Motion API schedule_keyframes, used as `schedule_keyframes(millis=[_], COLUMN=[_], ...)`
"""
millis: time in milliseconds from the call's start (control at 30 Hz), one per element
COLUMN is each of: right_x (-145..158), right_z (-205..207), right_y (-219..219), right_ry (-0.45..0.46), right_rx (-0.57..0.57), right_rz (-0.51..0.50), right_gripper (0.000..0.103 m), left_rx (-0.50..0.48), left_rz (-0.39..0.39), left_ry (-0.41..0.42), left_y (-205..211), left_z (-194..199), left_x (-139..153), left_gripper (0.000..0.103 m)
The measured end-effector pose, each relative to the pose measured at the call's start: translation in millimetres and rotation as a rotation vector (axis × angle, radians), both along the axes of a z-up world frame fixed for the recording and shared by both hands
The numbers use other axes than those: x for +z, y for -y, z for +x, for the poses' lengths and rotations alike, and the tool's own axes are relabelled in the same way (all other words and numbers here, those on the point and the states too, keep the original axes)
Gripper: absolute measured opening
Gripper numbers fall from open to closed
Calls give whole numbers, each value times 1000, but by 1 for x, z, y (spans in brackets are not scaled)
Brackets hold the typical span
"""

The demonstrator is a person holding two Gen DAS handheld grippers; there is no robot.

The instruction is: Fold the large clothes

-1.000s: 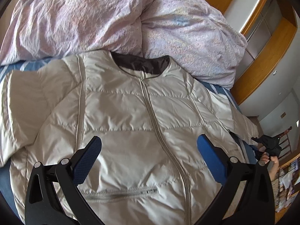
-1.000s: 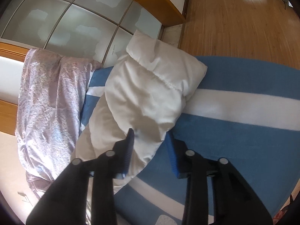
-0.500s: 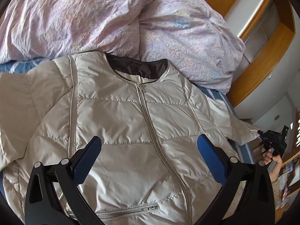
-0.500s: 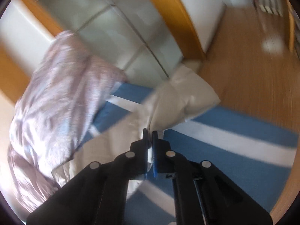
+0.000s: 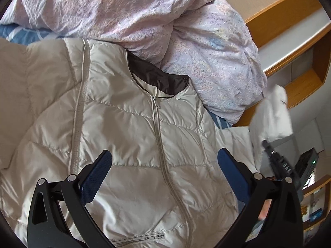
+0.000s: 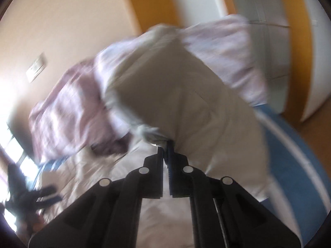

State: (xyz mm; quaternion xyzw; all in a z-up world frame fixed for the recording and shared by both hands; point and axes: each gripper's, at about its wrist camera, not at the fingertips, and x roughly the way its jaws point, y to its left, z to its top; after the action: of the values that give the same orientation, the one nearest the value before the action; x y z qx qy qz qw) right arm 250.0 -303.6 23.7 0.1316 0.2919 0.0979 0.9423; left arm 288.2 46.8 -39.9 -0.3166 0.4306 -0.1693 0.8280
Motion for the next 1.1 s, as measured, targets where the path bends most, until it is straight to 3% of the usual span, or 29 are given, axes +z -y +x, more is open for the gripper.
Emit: schedule_keyframes(millis=[200,300,433,533,633,700,733,833,967,1100], right_x=[-54,-73,-76,-70,-70,-72,-73,-67,-43,-40], right_z=[12,6,-3,11,17,15,17,11,0,20], right_y=[-77,-99,-109,-114,-126,-130,-132,-133,-123,-102], right_ry=[-201,-246,-237,-231,-227,-228,-231,-226,-128,-142], right_rx=[196,240,263,279,286,285,290,322,297,173], right_rz=[-45,-94,-113,-120,-160,-205,-214,-196,-194,-190], right_gripper=[4,4,4,4,7,11,16,65,64,54], left_rx=[-9,-7,-13,-14,-11,9,14,40,82,104], left_rz=[-159,-163,-143,-130,-154,-131,-123,-72,-15,91], left_ry=[-90,-117,-153,-166,-171,-175,-176,-151,-109,-100], left_y=[7,14,26,32,34,32,30,20,4,-5], left_z=[10,14,21,26,33,37,39,38,33,30], left_x=[-23,-29,-32,-34,-38,-41,-42,-39,-31,-31], left_gripper=[102,101,93,83,56,25,23,16,15,15])
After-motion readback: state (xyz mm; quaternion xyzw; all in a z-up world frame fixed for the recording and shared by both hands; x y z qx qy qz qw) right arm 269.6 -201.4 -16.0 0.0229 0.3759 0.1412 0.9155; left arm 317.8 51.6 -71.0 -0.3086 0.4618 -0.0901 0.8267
